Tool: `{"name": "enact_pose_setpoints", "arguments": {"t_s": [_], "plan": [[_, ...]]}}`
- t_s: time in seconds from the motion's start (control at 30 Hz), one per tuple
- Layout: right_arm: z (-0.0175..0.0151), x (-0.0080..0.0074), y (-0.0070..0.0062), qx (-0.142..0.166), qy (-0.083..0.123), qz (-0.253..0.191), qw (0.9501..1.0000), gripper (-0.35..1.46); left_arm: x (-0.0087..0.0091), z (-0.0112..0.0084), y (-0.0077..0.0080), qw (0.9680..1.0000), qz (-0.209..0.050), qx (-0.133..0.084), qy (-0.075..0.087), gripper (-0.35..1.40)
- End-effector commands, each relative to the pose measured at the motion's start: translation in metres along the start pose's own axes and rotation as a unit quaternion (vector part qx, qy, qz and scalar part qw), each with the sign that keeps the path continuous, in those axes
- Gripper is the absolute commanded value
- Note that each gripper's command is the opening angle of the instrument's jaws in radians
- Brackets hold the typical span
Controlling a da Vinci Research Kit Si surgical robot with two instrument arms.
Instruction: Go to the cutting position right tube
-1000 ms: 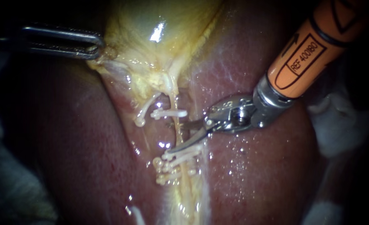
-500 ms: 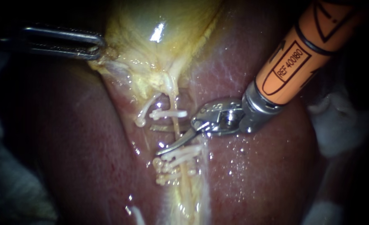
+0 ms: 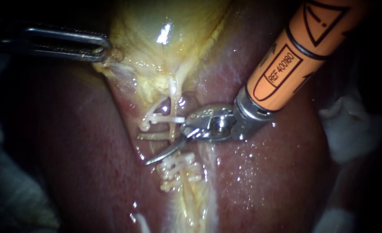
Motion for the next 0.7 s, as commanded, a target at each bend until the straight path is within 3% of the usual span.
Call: {"name": "enact_pose_setpoints", "arguments": {"t_s": [0.03, 0.27, 0.5, 0.7], "plan": [[0.0000, 0.0000, 0.0000, 0.000, 0.001, 0.003, 1.0000, 1.28, 0.0000, 0.0000, 0.0000, 1.0000, 0.000, 0.000, 0.000, -0.35], [-0.0003, 0.0004, -0.0009, 0.008, 0.013, 0.003, 0.9999, 1.28, 0.0000, 0.0000, 0.0000, 1.0000, 0.000, 0.000, 0.000, -0.35], [-0.0013, 0.0022, -0.0027, 0.021, 0.031, 0.006, 0.9993, 1.26, 0.0000, 0.0000, 0.0000, 1.0000, 0.000, 0.000, 0.000, -0.35], [-0.0017, 0.0028, -0.0031, 0.025, 0.035, 0.007, 0.9991, 1.26, 0.0000, 0.0000, 0.0000, 1.0000, 0.000, 0.000, 0.000, -0.35]]}}
